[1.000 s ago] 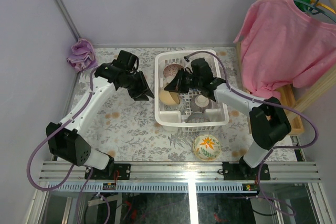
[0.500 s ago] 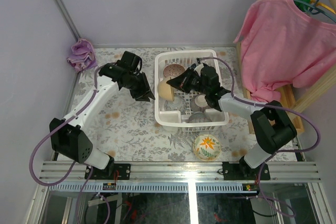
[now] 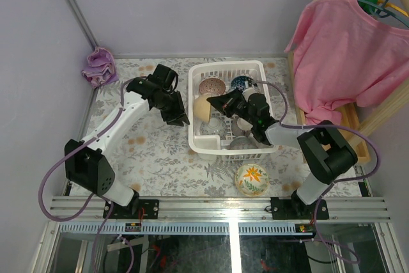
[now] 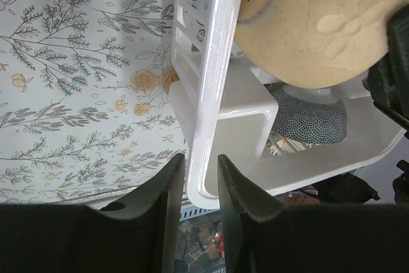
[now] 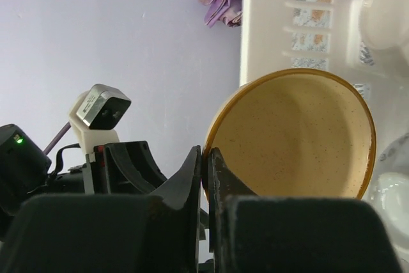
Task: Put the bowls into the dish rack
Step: Turn the bowl upside down on the dish rack.
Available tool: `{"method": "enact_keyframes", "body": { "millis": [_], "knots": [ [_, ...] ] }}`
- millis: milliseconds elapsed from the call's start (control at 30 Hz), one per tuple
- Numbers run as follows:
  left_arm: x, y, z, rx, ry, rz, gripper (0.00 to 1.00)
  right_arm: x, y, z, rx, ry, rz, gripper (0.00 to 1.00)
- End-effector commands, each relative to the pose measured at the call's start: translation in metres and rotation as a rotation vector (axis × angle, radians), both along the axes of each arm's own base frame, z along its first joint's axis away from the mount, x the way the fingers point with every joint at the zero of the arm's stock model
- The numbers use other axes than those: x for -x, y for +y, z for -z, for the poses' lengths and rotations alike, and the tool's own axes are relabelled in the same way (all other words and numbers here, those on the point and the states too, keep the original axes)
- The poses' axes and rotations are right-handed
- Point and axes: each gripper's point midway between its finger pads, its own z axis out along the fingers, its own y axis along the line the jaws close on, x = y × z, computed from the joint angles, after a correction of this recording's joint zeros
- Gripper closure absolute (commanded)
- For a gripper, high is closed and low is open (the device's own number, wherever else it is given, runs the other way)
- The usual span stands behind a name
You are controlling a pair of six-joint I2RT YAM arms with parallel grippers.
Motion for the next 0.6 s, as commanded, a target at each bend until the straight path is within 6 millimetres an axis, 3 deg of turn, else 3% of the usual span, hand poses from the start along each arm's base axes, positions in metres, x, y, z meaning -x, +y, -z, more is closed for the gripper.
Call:
{"method": "enact_keyframes", "body": {
  "millis": [0, 567],
  "knots": [
    [-0.004, -0.005, 0.0, -0.007, -0.019, 0.047, 0.74, -0.004, -0.001, -0.048, -0.164, -0.122, 0.059, 1.0],
    [-0.009, -0.01, 0.005, -0.029, -0.017, 0.067, 0.76, 0.007, -0.009, -0.007, -0.202, -0.029, 0.111, 1.0]
  ]
}}
